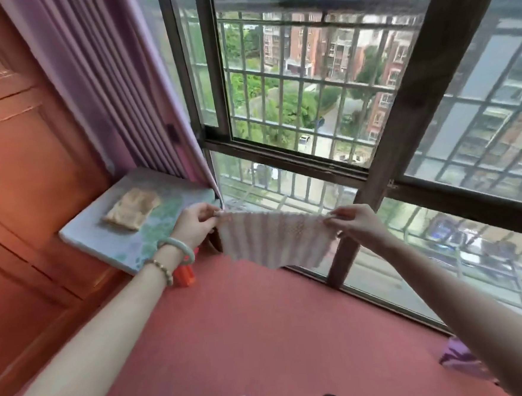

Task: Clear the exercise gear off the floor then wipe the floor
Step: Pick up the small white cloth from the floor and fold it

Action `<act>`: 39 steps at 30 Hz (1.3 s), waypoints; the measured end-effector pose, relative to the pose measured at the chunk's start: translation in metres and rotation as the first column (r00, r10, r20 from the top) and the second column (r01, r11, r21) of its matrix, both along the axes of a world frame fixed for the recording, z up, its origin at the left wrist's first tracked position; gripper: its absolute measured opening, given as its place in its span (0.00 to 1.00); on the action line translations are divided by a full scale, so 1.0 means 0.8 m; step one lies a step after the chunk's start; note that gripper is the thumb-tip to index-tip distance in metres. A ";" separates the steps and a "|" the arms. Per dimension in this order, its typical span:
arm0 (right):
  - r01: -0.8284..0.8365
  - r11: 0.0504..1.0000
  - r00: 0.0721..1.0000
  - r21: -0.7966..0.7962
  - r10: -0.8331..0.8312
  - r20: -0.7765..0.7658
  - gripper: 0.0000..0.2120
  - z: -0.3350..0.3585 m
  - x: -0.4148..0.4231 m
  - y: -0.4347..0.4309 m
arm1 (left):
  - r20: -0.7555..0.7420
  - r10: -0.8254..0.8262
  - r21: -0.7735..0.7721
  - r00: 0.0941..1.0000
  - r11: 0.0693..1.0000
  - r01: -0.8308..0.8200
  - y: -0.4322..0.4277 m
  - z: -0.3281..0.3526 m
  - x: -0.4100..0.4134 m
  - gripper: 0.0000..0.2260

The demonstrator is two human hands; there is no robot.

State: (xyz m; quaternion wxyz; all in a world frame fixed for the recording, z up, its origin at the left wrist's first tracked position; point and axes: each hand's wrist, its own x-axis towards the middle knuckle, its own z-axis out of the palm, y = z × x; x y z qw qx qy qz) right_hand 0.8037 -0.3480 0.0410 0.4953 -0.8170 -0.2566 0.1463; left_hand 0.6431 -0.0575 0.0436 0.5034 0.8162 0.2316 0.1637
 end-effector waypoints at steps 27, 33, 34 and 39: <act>0.320 0.945 0.945 -0.061 -0.324 -0.050 0.05 -0.048 0.324 0.241 | -0.039 -0.300 -0.106 0.953 0.950 0.295 0.289 -0.056 0.456 0.11; 0.340 0.928 0.936 -0.152 -0.350 -0.038 0.07 -0.072 0.430 0.257 | -0.069 -0.295 -0.123 0.953 0.950 0.286 0.306 -0.079 0.564 0.12; 0.326 0.928 0.941 -0.179 -0.337 -0.034 0.05 -0.078 0.451 0.258 | -0.083 -0.287 -0.129 0.954 0.953 0.276 0.308 -0.085 0.581 0.13; 0.293 0.925 0.935 -0.241 -0.330 -0.132 0.07 -0.112 0.535 0.263 | -0.209 -0.291 -0.132 0.934 0.954 0.268 0.305 -0.117 0.661 0.11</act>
